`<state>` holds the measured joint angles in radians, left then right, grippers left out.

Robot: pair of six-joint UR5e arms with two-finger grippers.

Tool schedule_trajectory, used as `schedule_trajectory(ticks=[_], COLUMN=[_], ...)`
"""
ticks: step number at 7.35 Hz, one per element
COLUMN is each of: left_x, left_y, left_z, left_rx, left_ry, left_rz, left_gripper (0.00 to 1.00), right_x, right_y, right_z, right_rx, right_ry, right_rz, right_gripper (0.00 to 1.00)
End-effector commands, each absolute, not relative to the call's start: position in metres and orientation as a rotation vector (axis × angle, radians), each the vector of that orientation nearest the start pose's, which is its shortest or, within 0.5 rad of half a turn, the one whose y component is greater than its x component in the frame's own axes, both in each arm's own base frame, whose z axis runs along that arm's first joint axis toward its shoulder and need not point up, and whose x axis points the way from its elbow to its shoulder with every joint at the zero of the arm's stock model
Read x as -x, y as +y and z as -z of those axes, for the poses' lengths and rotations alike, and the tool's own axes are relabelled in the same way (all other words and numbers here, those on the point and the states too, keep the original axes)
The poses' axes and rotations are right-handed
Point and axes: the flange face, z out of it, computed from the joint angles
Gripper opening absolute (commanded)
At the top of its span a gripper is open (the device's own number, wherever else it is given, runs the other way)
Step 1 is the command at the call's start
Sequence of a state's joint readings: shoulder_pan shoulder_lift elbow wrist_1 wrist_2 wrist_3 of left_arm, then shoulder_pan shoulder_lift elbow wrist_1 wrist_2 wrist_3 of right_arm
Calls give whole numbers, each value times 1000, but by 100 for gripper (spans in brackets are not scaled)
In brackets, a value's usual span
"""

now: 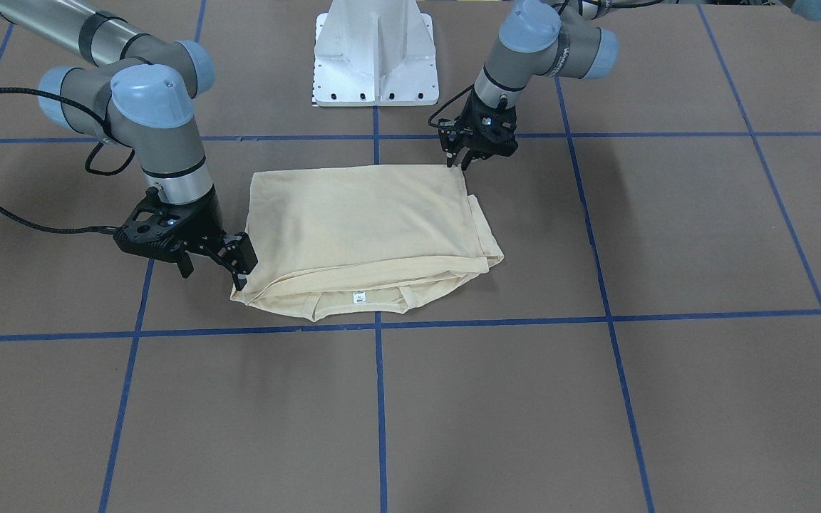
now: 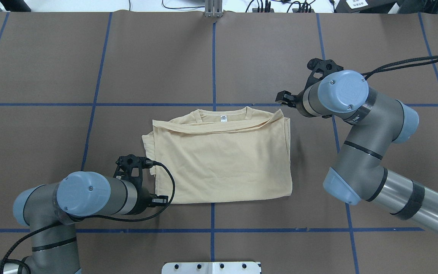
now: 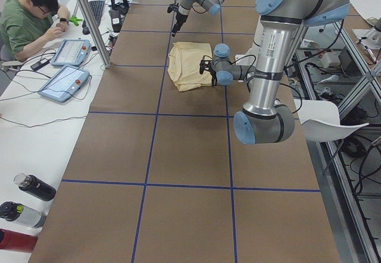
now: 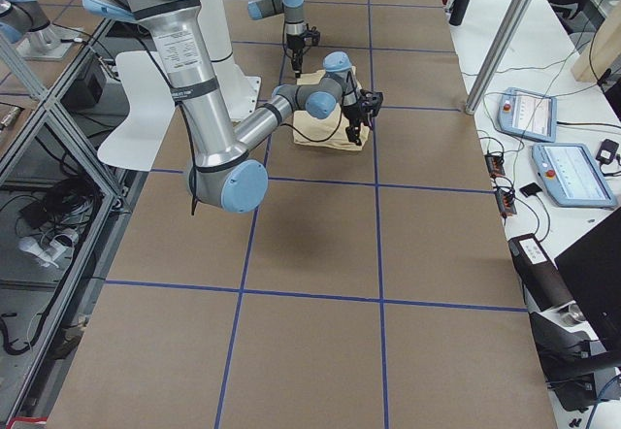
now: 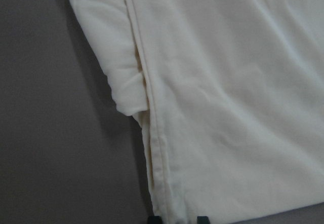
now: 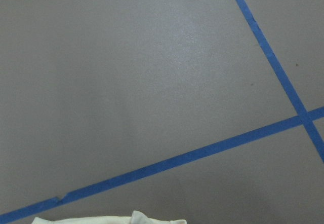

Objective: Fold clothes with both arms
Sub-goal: 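Move the left gripper to the shirt's side edge and grasp it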

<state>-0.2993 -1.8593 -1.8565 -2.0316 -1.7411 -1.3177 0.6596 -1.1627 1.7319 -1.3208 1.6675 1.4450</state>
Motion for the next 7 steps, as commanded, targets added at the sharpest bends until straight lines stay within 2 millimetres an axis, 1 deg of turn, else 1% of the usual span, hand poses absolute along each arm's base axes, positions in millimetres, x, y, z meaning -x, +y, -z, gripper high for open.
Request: schedule_trajectory(ticks=[1, 2, 4, 5, 7], left_x=[-525, -524, -519, -509, -489], left_y=[-284, -286, -294, -310, -346], left_z=[-322, -321, -321, -324, -336], left_rx=[-132, -137, -161, -178, -226], left_ry=[1034, 1035, 1028, 1011, 904], left_rz=[-46, -42, -21, -3, -19], left_gripper=[9, 0, 0, 0, 0], right_x=[430, 430, 430, 430, 430], right_y=[-490, -490, -489, -489, -489], right_z=[-336, -336, -335, -335, -335], right_rx=[-231, -231, -231, -231, -232], right_ry=[-799, -799, -802, -802, -802], right_rz=[-464, -464, -465, -468, -469], right_gripper=[100, 100, 100, 100, 100])
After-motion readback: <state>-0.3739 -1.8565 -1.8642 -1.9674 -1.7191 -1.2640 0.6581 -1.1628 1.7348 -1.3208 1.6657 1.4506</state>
